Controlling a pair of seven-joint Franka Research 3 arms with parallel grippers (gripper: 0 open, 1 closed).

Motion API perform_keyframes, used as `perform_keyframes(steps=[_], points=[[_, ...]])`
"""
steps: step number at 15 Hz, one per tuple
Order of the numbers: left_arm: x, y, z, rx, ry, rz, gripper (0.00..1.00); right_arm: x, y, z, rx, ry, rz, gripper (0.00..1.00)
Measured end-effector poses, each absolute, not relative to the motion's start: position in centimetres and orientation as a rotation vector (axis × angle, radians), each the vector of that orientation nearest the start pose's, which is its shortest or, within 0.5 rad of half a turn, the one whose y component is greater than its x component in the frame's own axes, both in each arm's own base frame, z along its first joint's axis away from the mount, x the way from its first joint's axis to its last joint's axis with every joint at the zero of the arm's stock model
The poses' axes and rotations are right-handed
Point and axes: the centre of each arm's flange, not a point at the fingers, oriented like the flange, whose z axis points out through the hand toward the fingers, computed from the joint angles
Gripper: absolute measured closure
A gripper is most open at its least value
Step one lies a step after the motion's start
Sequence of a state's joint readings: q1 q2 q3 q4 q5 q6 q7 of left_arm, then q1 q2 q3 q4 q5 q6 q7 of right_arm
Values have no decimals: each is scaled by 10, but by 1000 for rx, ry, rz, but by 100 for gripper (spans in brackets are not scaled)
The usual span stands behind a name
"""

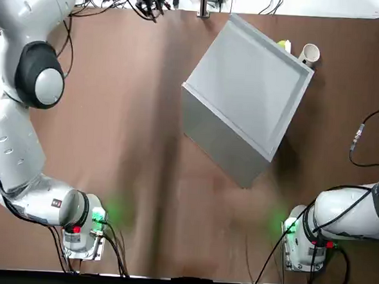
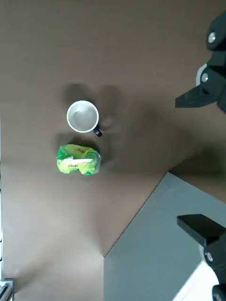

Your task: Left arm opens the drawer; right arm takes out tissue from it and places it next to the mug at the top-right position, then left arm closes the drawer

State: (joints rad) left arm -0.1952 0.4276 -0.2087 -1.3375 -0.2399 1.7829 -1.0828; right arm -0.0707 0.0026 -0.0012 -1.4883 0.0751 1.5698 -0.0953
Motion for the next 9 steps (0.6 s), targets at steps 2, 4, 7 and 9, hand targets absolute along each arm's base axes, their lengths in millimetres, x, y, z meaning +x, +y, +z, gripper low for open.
perform_keyframes(steps=[2,4,7,9], points=[[640,-241,510,-3142,-1149,193,41,555,-32,662,-3070,-42,-127,0],[643,-223,521,-3147,-1019,81,20,554,-32,662,-3070,-45,-125,0],[643,-202,538,-3163,-781,-38,0,554,-31,662,-3070,-54,-124,0],[642,-183,552,-3178,-626,-72,0,554,-31,661,-3070,-55,-119,0]])
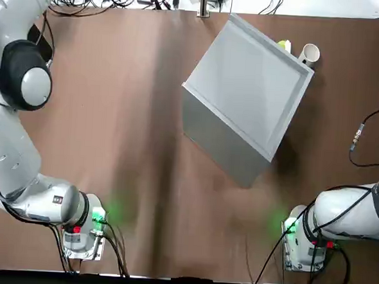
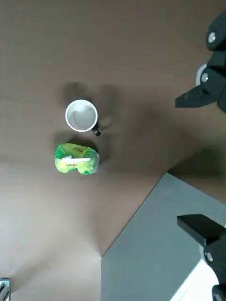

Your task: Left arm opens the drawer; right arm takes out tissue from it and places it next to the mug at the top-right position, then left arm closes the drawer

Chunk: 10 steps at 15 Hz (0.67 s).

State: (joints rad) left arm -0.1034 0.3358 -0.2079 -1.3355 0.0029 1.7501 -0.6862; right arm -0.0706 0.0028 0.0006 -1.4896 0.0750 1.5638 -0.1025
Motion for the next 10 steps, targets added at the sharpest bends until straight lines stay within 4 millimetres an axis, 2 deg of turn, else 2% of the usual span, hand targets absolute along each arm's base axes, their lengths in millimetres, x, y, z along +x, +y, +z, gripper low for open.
perform_keyframes(steps=[1,2,4,8,10], points=[[639,-169,559,-3177,-549,-59,0,554,-31,661,-3070,-55,-117,0],[631,-139,577,-3181,-400,-42,0,554,-31,660,-3070,-55,-114,0],[620,-115,601,-3184,-259,-51,0,554,-31,660,-3070,-55,-113,0],[596,-86,642,-3174,-32,-84,0,554,-31,659,-3070,-55,-112,0],[586,-76,652,-3166,48,-73,0,554,-31,659,-3070,-54,-110,0]])
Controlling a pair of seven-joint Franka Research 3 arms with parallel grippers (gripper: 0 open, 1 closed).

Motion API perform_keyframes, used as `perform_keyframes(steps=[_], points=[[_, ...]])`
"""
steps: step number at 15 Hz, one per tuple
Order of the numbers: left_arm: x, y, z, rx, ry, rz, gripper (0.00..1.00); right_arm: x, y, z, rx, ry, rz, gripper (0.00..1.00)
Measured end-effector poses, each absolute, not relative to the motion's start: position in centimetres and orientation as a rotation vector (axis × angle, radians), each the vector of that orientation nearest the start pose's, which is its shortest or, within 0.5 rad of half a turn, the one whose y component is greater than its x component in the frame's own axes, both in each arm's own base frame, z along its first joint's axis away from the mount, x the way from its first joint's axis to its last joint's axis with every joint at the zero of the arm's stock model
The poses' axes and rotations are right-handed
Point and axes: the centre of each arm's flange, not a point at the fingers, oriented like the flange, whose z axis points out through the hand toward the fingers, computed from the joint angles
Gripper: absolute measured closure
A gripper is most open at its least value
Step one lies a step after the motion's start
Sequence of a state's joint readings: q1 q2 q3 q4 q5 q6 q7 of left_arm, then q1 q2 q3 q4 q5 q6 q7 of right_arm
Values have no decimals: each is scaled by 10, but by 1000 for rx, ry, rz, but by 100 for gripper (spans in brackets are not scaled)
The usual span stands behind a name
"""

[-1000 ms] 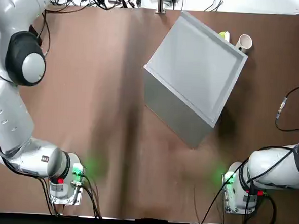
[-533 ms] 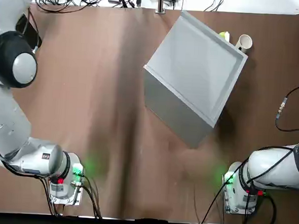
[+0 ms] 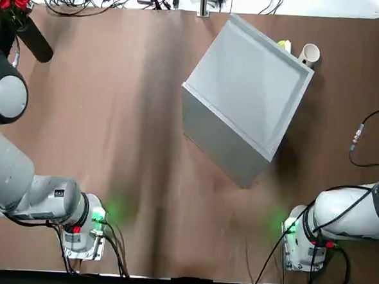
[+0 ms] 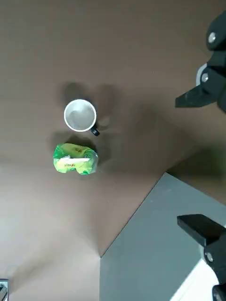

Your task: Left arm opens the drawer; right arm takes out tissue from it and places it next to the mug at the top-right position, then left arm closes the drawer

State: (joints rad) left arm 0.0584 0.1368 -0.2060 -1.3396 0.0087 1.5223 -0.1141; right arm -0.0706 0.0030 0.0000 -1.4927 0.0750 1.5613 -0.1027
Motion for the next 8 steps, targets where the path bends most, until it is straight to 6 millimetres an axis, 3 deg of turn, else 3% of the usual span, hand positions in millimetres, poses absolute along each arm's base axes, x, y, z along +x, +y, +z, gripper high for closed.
perform_keyframes(steps=[8], points=[[584,-79,645,-3161,62,-45,0,554,-37,651,-3092,92,-74,0]])
